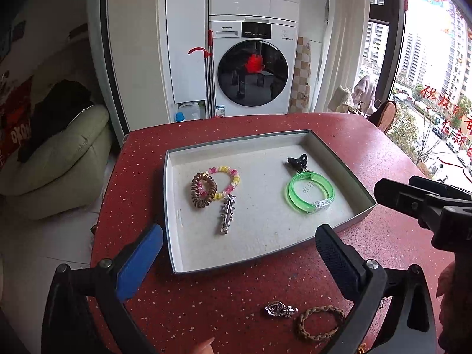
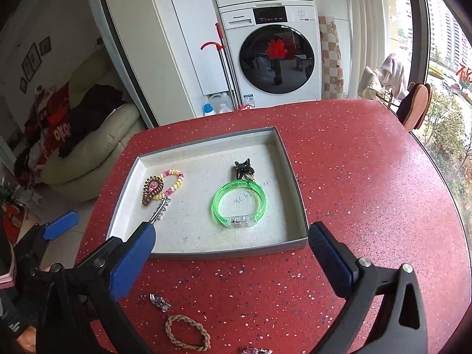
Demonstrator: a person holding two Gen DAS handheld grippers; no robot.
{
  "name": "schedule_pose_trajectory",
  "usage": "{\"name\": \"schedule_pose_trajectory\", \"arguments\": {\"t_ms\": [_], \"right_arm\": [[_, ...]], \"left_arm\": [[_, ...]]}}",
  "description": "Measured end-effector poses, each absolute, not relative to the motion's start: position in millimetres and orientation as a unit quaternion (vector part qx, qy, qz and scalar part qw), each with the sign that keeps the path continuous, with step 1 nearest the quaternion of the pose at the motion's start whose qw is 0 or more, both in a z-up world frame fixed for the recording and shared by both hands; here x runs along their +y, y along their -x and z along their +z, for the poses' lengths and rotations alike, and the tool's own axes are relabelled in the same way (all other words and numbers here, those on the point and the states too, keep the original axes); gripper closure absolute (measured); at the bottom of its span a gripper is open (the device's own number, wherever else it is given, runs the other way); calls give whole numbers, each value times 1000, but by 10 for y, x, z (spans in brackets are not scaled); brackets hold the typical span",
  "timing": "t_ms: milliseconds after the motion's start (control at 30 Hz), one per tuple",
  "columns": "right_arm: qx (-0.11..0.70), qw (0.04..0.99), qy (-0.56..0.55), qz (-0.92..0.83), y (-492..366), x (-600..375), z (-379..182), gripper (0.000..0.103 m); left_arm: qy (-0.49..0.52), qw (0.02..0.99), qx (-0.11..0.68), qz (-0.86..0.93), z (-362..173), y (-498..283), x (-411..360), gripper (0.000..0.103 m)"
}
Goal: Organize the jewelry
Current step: 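Move both tools back from the tray toward the remaining jewelry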
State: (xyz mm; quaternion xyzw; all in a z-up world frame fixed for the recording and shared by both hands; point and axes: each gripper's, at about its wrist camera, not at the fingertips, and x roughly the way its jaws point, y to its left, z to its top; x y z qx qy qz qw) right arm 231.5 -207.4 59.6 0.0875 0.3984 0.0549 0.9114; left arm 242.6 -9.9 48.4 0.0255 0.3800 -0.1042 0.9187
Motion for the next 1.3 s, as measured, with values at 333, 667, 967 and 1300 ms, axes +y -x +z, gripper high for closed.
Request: {"name": "schedule_pose_trajectory", "arguments": {"t_ms": [333,667,967,1300], "right_arm": [[384,916,-94,70,-1936,-2124,761,0],[418,902,-89,63,-1503,-2255,546,0],[476,876,-54,49,-1172,-2298,-39,0],[486,871,-38,65,-1171,-2384,-203,7]], "left_arm": [[-18,916,390,-89,445,-1957,41,0],[-10,895,431,-115,108,-1623,31,0],[6,868,486,-103,-275,-1588,-134,0],[2,863,495,-104,-337,-1724,-409,0]]}}
